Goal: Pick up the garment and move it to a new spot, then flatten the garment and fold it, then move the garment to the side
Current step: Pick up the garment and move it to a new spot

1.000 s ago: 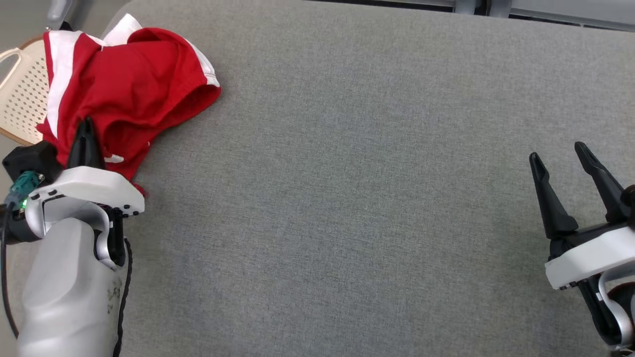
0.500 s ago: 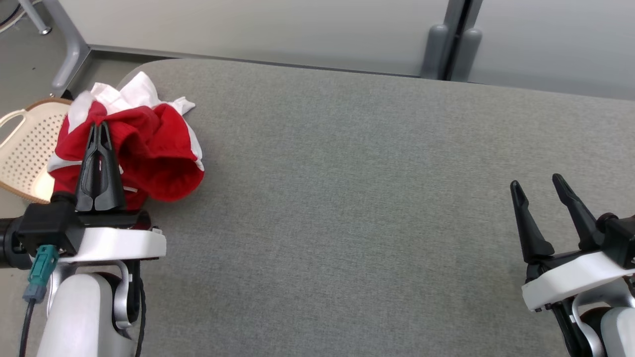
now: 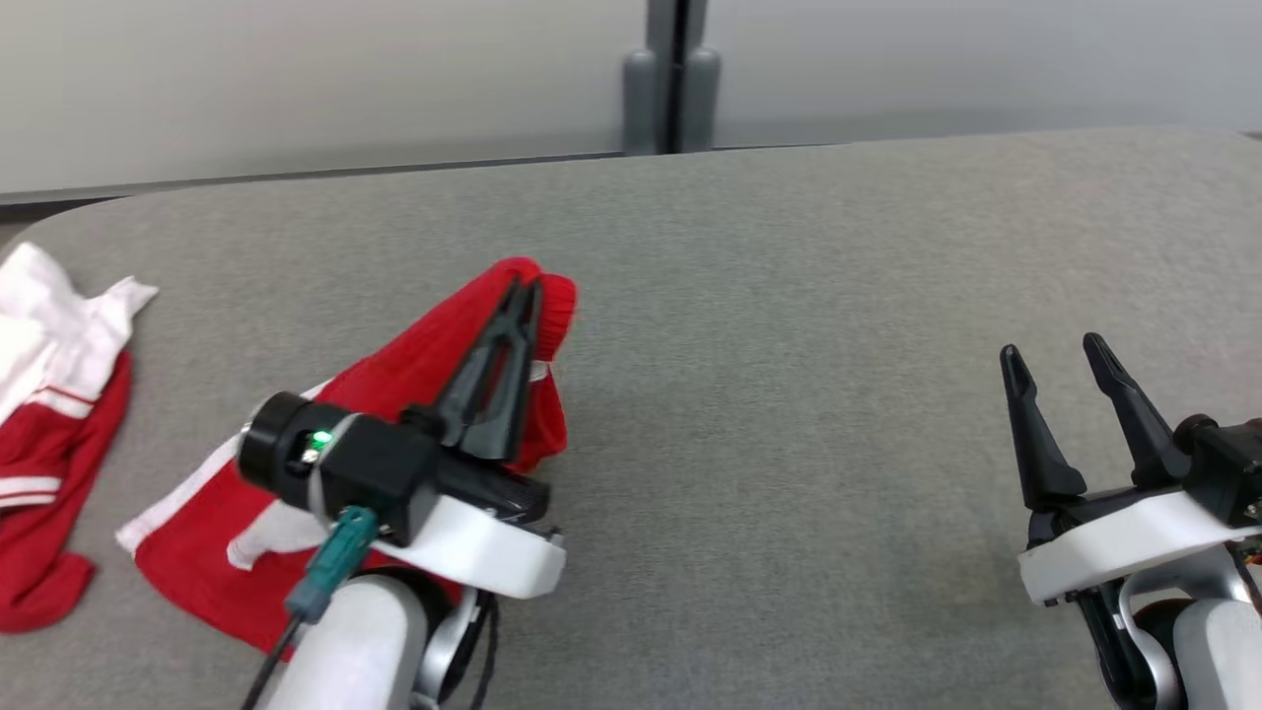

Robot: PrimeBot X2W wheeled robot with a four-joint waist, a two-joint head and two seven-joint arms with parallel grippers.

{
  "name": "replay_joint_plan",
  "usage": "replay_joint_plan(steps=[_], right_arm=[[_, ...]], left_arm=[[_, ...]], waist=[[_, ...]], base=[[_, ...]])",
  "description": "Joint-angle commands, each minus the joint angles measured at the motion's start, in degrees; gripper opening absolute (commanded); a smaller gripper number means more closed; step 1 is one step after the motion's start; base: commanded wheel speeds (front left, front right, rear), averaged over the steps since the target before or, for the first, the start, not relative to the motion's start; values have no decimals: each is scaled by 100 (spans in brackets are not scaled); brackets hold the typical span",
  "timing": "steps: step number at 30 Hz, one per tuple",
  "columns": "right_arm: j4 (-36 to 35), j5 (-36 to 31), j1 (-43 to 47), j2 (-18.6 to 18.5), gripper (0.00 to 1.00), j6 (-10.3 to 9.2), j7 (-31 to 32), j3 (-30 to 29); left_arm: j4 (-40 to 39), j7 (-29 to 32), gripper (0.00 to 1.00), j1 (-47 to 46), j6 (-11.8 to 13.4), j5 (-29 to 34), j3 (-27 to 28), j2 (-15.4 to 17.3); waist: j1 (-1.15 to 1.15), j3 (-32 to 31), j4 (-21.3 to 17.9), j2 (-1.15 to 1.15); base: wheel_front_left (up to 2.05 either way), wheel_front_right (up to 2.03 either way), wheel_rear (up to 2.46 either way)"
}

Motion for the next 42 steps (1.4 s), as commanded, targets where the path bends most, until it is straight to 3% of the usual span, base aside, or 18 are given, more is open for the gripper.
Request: replay_joint_plan(steps=[1,7,11,15,19,20,21,29,35,42], right_arm=[[41,54,-107,21,100,0,-78,38],[294,200,-325,125,100,0,-313,126],[508,327,-419,204,100,0,-506,156],[732,458,-515,279,100,0,-693,231],[929,536,-615,282,100,0,-862,261],[960,541,-652,275,100,0,-896,287],[985,555,-690,259,100,0,-914,301],[1081,515,-745,79,100,0,-949,285],[953,407,-630,-65,100,0,-816,203],[713,293,-417,-131,100,0,-570,107]], left_arm=[[169,28,0,-243,-93,-86,-260,-14],[907,33,0,-1055,-277,-429,-1312,-48],[1304,-42,0,-1602,-161,-760,-1987,-37],[1865,-27,0,-1956,-93,-1071,-2477,-31],[2494,14,1,-2141,-78,-1283,-2760,-41],[2609,-36,46,-2190,-80,-1297,-2809,-41],[2692,-96,100,-2232,-103,-1318,-2863,-48],[2653,-726,100,-2205,-39,-1504,-3016,-49],[2305,-1014,100,-1883,485,-1531,-2510,86],[1950,-1067,100,-1293,1079,-1613,-1608,595]], waist=[[0,297,-765,0],[0,748,-1757,0],[0,1104,-2229,0],[0,1426,-2477,0],[0,1604,-2457,0],[0,1621,-2414,0],[0,1626,-2358,0],[0,1353,-1706,0],[0,965,-1112,0],[0,587,-596,0]], base=[[0,0,0],[0,0,0],[0,0,0],[0,0,0],[0,0,0],[0,0,0],[0,0,0],[0,0,0],[0,0,0],[0,0,0]])
